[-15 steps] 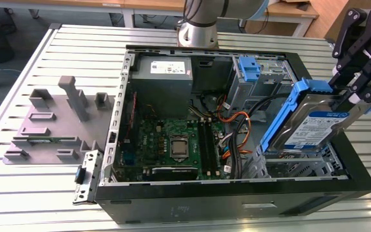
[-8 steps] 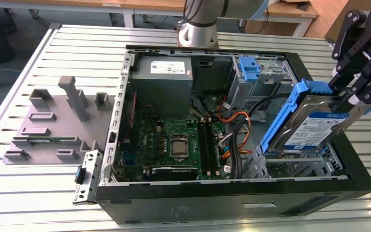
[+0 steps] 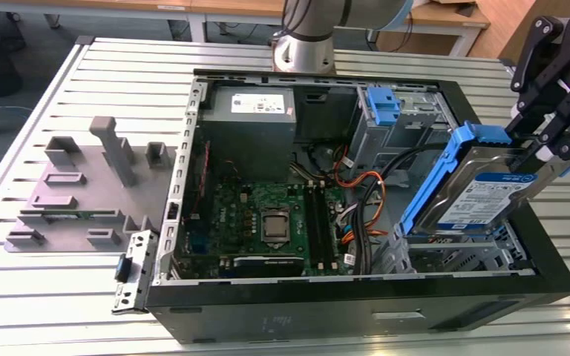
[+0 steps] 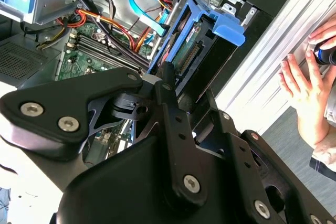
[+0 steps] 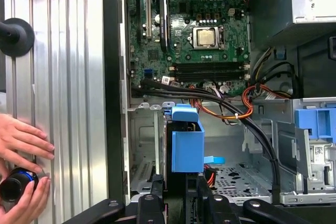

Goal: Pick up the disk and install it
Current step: 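Pick up the disk, then insert the disk into the insertion slot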

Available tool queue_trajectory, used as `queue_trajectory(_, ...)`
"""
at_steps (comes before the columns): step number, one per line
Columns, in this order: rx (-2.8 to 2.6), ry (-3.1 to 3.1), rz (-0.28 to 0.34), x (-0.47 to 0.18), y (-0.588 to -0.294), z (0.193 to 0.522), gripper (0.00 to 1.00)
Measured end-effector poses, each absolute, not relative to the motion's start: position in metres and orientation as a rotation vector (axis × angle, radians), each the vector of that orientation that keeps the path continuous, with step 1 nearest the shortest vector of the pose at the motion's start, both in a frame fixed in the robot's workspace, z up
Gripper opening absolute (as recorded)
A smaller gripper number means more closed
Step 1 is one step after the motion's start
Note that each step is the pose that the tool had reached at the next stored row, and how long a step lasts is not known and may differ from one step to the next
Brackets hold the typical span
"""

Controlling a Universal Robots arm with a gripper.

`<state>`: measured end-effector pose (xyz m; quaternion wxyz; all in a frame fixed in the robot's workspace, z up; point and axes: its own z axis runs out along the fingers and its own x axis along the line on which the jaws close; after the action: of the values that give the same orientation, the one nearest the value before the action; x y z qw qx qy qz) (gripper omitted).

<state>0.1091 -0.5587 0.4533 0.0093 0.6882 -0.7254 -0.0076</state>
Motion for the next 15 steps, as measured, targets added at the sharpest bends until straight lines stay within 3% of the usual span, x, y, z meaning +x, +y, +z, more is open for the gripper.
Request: queue_trajectory(15,2.149,-2.265,-0.024,0.1092,-0.5594,0.4507,0.35)
